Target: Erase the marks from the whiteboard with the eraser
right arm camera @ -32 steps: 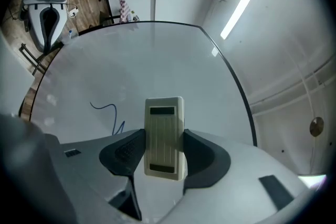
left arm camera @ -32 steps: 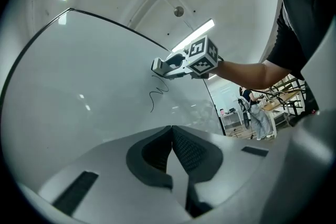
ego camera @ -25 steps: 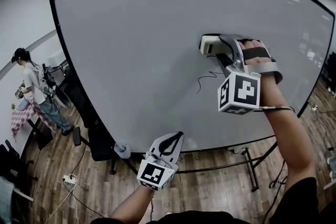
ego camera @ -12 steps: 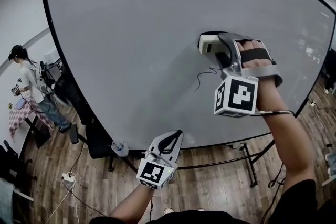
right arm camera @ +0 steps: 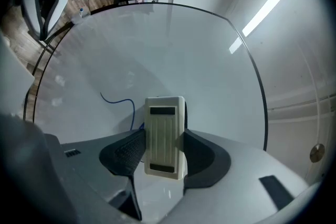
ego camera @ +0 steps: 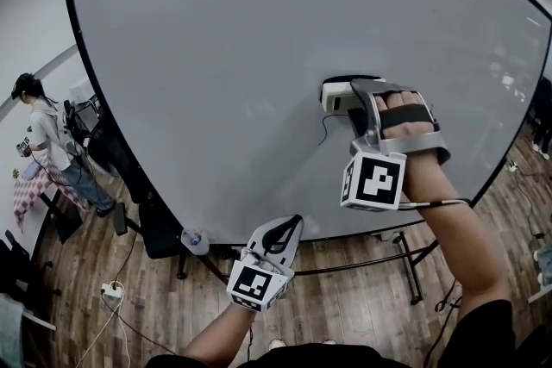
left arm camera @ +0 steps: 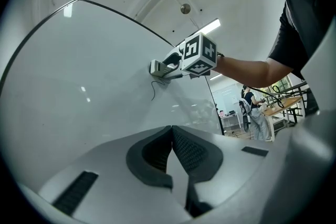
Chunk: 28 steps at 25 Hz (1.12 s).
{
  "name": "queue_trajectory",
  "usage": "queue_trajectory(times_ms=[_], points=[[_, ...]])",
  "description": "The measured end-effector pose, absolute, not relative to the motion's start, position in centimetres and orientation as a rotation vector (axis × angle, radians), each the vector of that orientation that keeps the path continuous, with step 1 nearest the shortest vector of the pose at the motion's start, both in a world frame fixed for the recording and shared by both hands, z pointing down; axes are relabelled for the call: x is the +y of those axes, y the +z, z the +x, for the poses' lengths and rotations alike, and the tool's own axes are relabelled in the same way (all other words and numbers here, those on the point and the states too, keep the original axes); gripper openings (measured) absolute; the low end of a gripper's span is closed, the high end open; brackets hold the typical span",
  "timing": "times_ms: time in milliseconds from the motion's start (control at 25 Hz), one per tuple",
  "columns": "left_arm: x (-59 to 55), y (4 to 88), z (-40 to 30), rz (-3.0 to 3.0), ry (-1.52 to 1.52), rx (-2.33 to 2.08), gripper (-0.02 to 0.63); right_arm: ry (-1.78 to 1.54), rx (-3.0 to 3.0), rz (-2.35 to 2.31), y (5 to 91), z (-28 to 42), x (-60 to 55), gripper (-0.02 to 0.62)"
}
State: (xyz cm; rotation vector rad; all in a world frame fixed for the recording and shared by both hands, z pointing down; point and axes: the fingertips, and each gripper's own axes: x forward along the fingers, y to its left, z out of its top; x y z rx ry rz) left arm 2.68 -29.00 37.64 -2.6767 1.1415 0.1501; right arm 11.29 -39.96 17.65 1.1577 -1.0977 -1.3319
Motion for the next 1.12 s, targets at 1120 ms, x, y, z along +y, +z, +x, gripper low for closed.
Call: queue_trajectory(times_ms=[1120], points=[[-28.5,38.4,0.6,-2.670,0.186,1.279,0.018,-1.201,-1.183,1.002,32.1,11.8,-39.6,0.250]])
